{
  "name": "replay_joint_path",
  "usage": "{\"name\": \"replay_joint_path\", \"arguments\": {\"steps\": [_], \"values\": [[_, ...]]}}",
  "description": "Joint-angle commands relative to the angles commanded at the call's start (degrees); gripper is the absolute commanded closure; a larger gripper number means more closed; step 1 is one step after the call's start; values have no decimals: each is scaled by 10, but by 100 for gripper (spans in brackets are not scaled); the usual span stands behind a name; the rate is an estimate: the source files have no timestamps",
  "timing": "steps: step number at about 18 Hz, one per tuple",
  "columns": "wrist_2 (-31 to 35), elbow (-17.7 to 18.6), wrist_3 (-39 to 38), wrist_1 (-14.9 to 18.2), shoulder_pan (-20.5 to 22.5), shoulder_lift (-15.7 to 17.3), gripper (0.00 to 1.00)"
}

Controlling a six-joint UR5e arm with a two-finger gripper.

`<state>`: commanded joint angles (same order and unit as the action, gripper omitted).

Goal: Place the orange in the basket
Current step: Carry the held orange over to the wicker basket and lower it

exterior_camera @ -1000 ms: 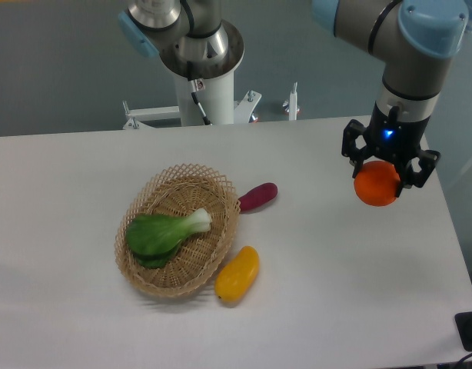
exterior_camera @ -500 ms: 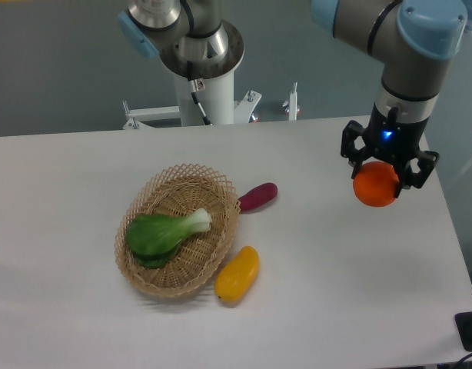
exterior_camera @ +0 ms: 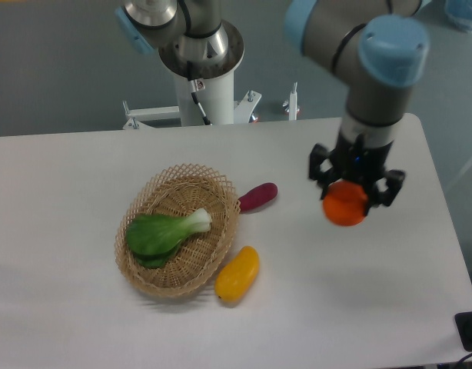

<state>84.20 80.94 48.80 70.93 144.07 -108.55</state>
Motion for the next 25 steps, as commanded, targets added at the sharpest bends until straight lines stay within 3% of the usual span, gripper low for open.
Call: {"name": "replay_joint_path", "arguments": {"steps": [6, 12, 15, 18, 25], "values": [[-14, 35, -165, -8, -89, -3, 49], [-55, 98, -184, -50, -142, -6, 49], [-55, 113, -188, -77, -171, -37, 49], [-55, 124, -189, -99, -185, -56, 49], [-55, 128, -189, -117, -201, -84, 49]]}}
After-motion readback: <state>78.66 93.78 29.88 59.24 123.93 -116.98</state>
